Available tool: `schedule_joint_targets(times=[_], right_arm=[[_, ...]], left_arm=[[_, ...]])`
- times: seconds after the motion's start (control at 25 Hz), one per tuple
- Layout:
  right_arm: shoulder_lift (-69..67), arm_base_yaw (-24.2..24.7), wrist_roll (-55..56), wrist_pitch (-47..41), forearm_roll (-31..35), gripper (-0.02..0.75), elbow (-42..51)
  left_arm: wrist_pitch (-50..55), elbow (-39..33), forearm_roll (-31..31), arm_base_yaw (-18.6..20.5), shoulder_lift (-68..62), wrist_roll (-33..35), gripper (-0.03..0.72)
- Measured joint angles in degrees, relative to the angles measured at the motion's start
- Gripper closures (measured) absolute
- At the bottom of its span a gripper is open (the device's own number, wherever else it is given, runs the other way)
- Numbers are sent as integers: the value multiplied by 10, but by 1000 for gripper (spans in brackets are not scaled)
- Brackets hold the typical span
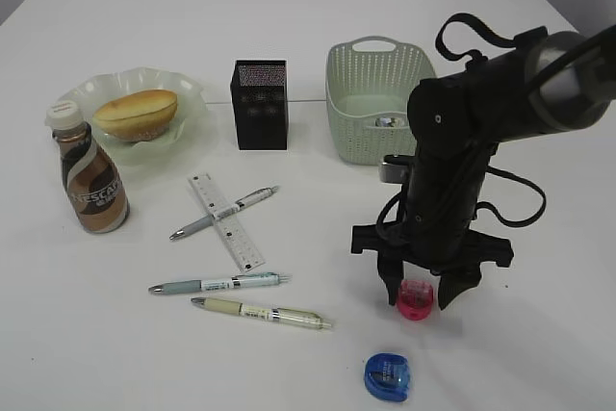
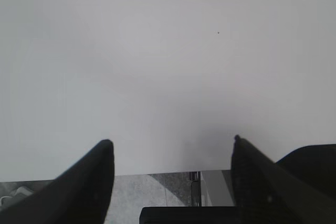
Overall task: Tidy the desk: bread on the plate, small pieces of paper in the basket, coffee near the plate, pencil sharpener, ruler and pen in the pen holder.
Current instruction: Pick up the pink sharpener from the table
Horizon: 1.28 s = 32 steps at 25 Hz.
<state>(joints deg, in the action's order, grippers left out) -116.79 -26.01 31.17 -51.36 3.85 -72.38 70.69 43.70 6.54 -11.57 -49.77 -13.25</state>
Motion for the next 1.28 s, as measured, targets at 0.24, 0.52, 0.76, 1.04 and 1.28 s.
schedule_joint_targets(times=[0.24,0.52,0.76,1.04,1.28], right_arm=[[-5,0,0,6,0,311,0],[-11,0,0,8,0,312,0],[-11,0,0,8,0,428,0],[-13,0,-25,-29,3,449,-21],[-13,-15,-178,-76,5,449,-99]], left_arm=[[0,0,0,0,0,0,181],[0,0,0,0,0,0,181],[0,0,0,0,0,0,181],[0,0,0,0,0,0,182],[0,0,0,0,1,0,182]])
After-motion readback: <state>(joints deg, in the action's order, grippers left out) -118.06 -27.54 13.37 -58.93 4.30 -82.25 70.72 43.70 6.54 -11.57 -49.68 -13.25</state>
